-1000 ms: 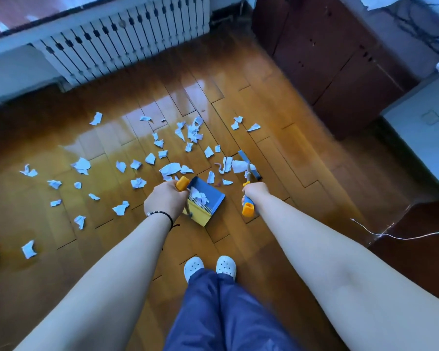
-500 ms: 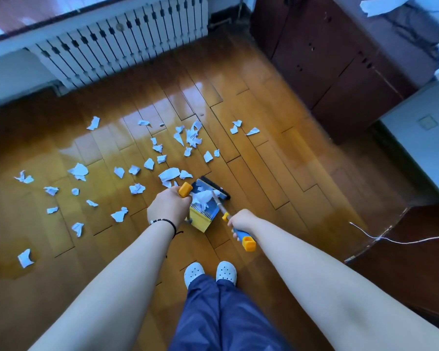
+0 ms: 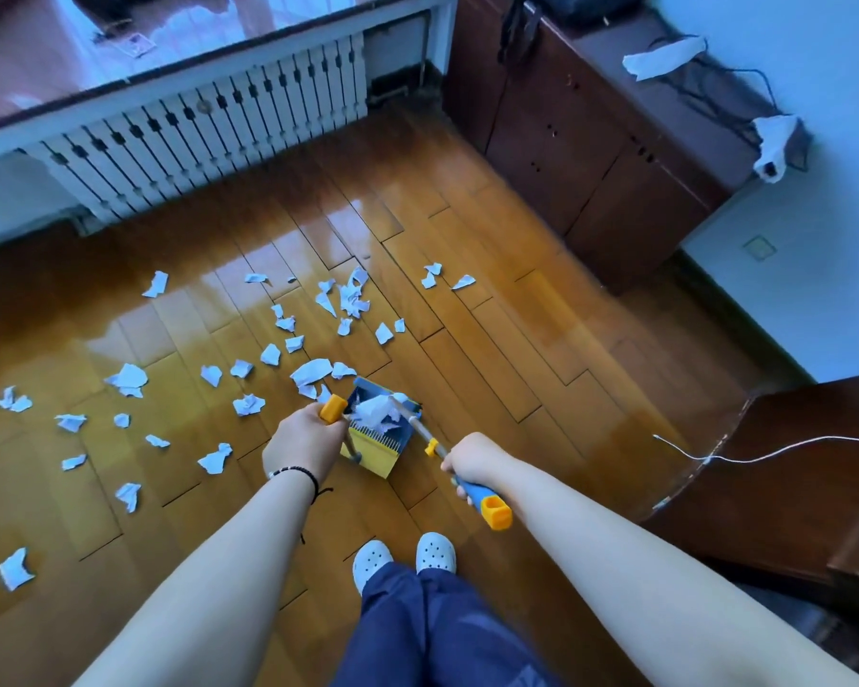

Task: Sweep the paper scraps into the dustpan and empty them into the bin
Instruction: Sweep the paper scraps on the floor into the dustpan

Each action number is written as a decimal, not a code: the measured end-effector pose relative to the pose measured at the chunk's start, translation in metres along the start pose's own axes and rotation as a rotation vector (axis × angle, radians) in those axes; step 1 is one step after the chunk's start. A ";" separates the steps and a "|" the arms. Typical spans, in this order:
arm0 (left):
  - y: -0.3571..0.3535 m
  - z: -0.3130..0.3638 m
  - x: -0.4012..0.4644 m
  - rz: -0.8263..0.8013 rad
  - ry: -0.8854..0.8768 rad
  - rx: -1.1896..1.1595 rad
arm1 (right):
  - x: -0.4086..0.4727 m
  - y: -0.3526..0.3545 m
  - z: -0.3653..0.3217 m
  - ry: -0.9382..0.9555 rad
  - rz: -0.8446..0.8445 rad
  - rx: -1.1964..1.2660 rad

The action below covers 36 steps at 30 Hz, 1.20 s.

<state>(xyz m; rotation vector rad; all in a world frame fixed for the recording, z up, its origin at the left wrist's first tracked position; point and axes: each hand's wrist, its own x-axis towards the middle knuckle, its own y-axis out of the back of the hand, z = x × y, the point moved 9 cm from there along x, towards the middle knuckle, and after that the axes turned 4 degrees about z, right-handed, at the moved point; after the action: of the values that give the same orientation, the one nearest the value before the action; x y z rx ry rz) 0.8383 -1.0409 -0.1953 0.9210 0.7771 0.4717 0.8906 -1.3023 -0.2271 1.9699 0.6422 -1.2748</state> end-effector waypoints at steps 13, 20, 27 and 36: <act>-0.003 -0.007 0.008 0.007 0.015 0.010 | 0.027 -0.035 -0.006 -0.005 0.026 -0.058; 0.004 -0.006 0.014 -0.018 0.023 -0.007 | 0.011 -0.016 0.010 -0.006 0.071 -0.050; 0.016 0.018 0.030 -0.036 0.016 -0.032 | 0.013 0.006 -0.021 0.074 0.127 0.009; 0.009 0.058 0.047 0.002 0.041 -0.074 | 0.046 0.057 -0.074 0.049 0.111 0.280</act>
<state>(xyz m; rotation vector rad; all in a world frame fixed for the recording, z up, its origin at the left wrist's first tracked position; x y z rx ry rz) 0.9122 -1.0354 -0.1850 0.8462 0.7908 0.5194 0.9919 -1.2795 -0.2323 2.2360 0.3860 -1.3084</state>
